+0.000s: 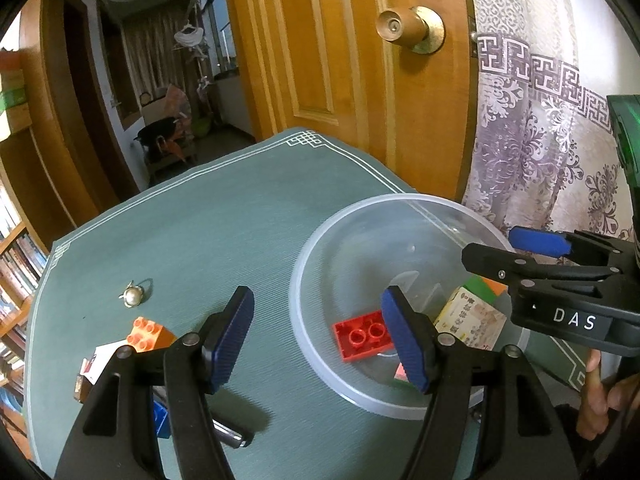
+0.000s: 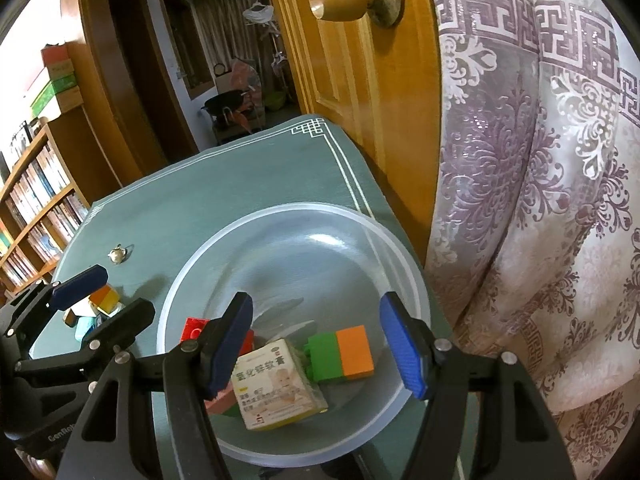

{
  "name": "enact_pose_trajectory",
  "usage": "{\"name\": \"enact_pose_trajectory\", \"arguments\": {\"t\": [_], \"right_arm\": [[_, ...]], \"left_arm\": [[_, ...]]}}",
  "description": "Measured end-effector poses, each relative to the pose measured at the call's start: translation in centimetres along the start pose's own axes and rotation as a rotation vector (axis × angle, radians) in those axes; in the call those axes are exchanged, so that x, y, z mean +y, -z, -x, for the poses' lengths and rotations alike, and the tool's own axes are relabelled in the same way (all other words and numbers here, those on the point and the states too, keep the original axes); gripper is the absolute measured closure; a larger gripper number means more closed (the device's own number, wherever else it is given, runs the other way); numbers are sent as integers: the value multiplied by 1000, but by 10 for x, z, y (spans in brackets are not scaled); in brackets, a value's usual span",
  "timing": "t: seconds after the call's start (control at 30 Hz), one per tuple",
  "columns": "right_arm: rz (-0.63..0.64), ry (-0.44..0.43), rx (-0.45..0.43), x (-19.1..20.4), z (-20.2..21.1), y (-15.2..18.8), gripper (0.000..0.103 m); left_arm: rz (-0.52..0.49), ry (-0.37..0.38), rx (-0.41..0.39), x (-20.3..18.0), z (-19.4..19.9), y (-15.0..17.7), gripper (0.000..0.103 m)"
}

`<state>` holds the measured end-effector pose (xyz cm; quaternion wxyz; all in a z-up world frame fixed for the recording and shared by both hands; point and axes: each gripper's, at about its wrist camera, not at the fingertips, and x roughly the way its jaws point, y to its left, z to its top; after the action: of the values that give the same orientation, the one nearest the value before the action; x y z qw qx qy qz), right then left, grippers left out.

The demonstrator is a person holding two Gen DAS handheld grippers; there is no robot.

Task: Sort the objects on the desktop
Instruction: 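Move both grippers back over the table toward the remaining objects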

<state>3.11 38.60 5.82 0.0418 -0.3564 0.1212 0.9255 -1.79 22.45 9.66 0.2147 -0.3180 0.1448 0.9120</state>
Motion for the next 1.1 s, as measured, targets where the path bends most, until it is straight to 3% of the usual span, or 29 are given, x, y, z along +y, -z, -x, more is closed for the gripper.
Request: {"name": "enact_pose_trajectory", "arguments": {"t": [1.1], "right_arm": [[116, -68, 54, 90, -13, 16, 32]], "left_arm": [[150, -56, 18, 76, 27, 38, 33]]}}
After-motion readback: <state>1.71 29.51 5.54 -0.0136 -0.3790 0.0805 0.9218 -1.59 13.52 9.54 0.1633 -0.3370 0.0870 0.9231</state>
